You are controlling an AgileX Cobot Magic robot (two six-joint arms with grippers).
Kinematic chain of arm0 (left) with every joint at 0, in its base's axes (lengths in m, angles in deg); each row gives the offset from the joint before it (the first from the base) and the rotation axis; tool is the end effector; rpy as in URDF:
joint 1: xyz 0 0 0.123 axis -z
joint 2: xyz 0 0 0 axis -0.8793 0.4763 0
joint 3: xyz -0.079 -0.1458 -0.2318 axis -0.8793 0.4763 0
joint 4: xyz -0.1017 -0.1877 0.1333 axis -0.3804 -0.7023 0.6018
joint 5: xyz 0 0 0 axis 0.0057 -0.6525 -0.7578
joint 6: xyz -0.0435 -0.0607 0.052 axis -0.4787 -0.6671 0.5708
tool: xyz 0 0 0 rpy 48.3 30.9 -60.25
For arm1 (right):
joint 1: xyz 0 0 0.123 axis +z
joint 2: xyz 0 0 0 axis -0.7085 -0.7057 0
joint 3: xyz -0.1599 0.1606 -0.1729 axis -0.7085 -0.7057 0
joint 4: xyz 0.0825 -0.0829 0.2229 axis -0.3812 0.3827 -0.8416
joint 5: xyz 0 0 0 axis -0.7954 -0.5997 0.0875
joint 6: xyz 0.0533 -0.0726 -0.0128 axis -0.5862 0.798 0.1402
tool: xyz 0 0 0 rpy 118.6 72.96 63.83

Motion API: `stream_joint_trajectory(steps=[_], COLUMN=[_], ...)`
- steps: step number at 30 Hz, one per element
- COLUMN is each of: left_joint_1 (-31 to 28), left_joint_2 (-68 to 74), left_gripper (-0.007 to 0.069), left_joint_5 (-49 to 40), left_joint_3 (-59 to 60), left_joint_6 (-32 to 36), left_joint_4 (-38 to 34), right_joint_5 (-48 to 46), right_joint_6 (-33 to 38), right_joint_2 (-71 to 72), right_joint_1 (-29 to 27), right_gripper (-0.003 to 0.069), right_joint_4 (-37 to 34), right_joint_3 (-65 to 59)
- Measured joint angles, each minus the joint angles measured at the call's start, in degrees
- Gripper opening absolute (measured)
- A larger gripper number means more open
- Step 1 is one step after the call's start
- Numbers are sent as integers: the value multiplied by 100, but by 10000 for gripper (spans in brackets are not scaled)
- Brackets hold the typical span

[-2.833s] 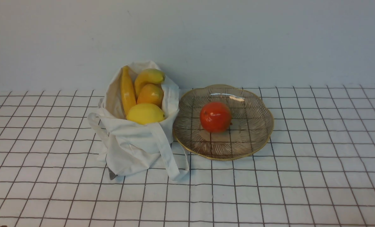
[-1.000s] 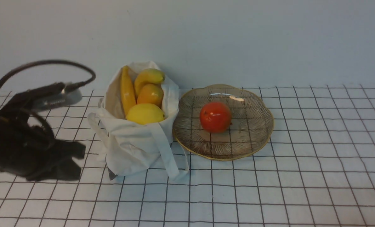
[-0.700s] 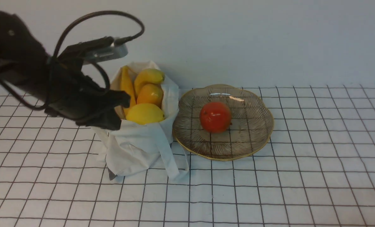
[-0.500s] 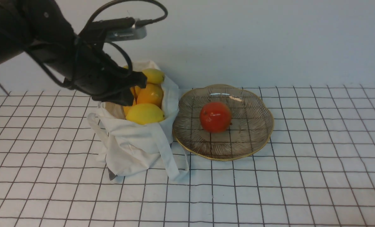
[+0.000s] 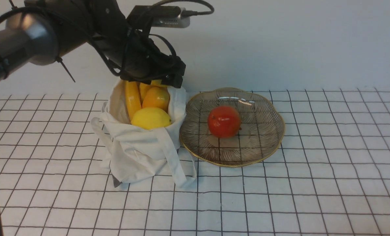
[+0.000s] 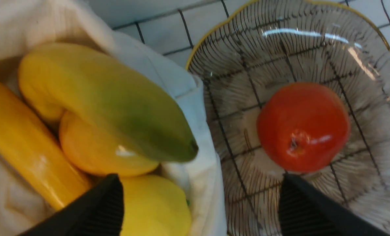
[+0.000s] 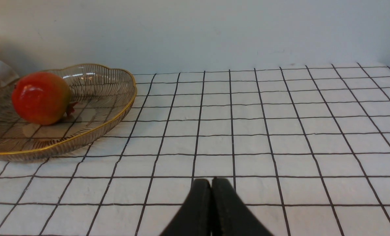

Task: Take the fruit out of the bag on the white checkered tablecloth and place them on the plate.
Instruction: 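Reach into the white bag and grasp the banana with the left gripper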

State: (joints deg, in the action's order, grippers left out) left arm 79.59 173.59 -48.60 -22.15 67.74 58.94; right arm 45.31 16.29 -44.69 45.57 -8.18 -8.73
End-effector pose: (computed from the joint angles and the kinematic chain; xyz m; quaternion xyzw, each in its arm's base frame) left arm 0.4217 -0.1513 0.2878 0.1473 0.9261 -0.1306 0.3219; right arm 0.0532 -0.0002 0.1724 0.0183 0.8013 0.0140 0.5978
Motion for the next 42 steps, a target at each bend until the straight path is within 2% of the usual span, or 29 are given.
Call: stream_joint_trajectory(steps=[3, 12, 18, 19, 23, 29, 32, 35, 42], left_joint_1=[0, 0, 0, 0, 0, 0, 0, 0, -5], left_joint_2=[129, 466, 613, 658, 711, 717, 717, 641, 514], left_gripper=[675, 673, 596, 564, 532, 480, 414, 299, 285], left_joint_5=[579, 939, 1272, 1393, 1488, 1587, 1550, 1410, 1129], left_joint_3=[-12, -12, -12, -12, -12, -12, -12, -18, -23], left_joint_6=[8, 13, -5, 20, 33, 33, 33, 35, 35], left_joint_4=[4, 4, 4, 4, 45, 508, 679, 828, 1129], right_joint_5=[0, 0, 0, 0, 0, 0, 0, 0, 0], right_joint_6=[0, 0, 0, 0, 0, 0, 0, 0, 0], right_joint_2=[0, 0, 0, 0, 0, 0, 0, 0, 0], right_joint_1=[0, 0, 0, 0, 0, 0, 0, 0, 0], right_gripper=[-15, -15, -15, -15, -15, -15, -15, -15, -15], right_joint_4=[0, 0, 0, 0, 0, 0, 0, 0, 0], right_joint_3=[0, 0, 0, 0, 0, 0, 0, 0, 0])
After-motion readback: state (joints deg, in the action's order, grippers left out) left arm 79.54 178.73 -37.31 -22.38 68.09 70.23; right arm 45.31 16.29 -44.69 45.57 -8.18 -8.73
